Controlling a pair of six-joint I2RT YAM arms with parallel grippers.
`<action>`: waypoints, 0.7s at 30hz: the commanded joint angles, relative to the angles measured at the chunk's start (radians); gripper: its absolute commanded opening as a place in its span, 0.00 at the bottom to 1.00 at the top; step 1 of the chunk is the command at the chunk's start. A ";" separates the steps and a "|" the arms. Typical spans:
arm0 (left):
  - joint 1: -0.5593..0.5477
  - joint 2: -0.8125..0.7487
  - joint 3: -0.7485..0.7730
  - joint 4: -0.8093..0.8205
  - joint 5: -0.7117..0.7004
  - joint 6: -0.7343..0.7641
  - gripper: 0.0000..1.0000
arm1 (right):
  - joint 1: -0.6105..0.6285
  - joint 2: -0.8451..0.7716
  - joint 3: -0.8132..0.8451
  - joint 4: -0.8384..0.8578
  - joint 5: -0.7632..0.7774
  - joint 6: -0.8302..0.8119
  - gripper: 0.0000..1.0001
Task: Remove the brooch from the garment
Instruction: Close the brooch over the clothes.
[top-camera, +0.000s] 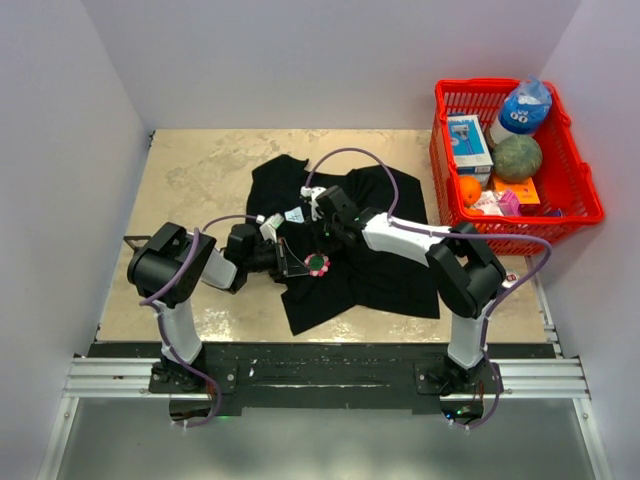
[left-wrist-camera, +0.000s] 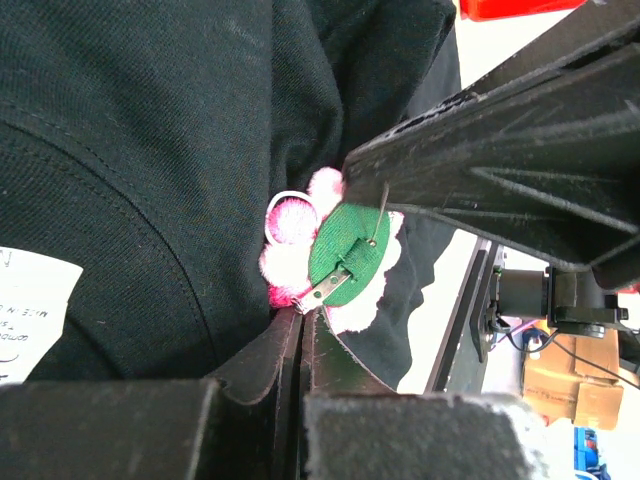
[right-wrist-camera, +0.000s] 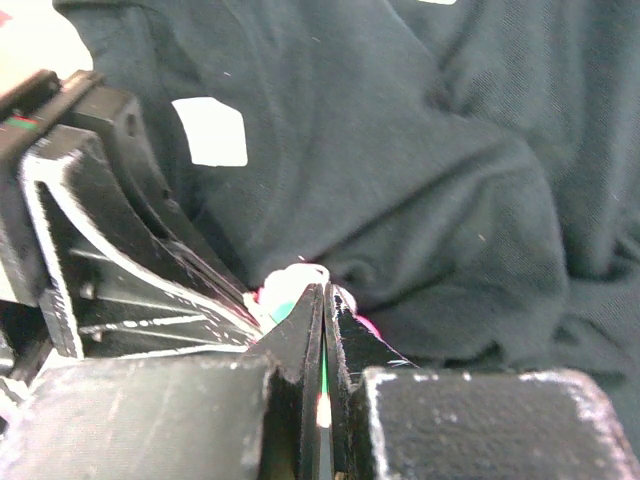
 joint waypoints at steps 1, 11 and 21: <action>0.011 0.040 0.012 -0.069 -0.097 0.030 0.00 | 0.027 0.021 0.061 0.024 -0.018 -0.042 0.00; 0.011 0.035 0.018 -0.067 -0.092 0.027 0.00 | 0.050 0.041 0.060 -0.004 0.028 -0.072 0.00; 0.012 0.031 0.016 -0.072 -0.091 0.029 0.00 | 0.057 0.050 0.041 0.009 0.088 -0.092 0.00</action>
